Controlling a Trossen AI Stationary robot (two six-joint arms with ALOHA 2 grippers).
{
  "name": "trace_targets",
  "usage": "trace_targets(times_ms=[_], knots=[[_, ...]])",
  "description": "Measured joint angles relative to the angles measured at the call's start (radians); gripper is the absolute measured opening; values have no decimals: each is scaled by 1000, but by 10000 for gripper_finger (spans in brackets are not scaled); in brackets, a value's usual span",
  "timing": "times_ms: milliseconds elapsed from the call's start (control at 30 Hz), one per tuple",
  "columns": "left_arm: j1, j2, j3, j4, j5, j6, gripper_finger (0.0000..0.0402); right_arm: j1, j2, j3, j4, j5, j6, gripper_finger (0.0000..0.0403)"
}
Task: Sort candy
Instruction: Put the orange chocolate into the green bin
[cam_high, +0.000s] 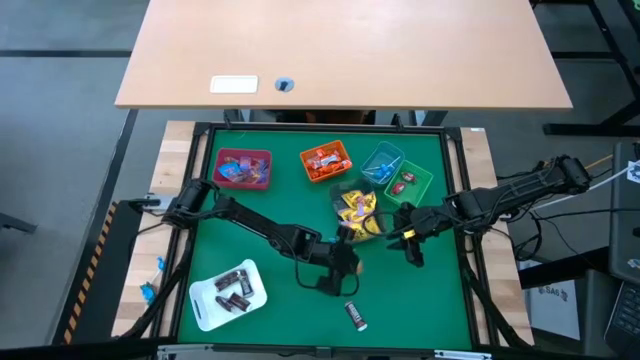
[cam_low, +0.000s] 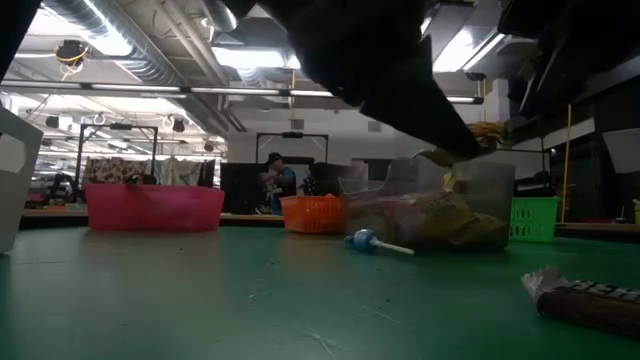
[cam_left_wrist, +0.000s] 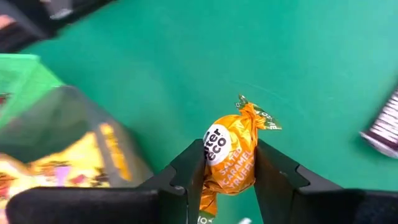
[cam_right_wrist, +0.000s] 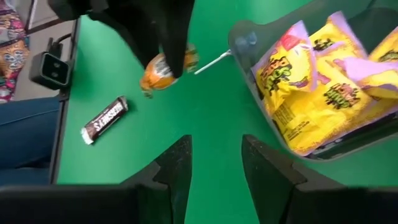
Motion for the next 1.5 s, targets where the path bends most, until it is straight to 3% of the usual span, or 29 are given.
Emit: trace_targets(times_ms=[233,500,700,1133,1500], knots=[[0,-1,41,9,-116,0,105,0,0,0,26,-99,4,144],[0,-1,47,44,-177,8,105,0,0,-1,127,-117,97,222],[0,-1,47,131,-285,9,105,0,5,-1,151,-78,200,258],[1,-2,48,325,-314,114,105,0,5,-1,266,-21,239,262],[1,-2,48,356,-312,191,105,0,5,-1,265,-30,240,242]])
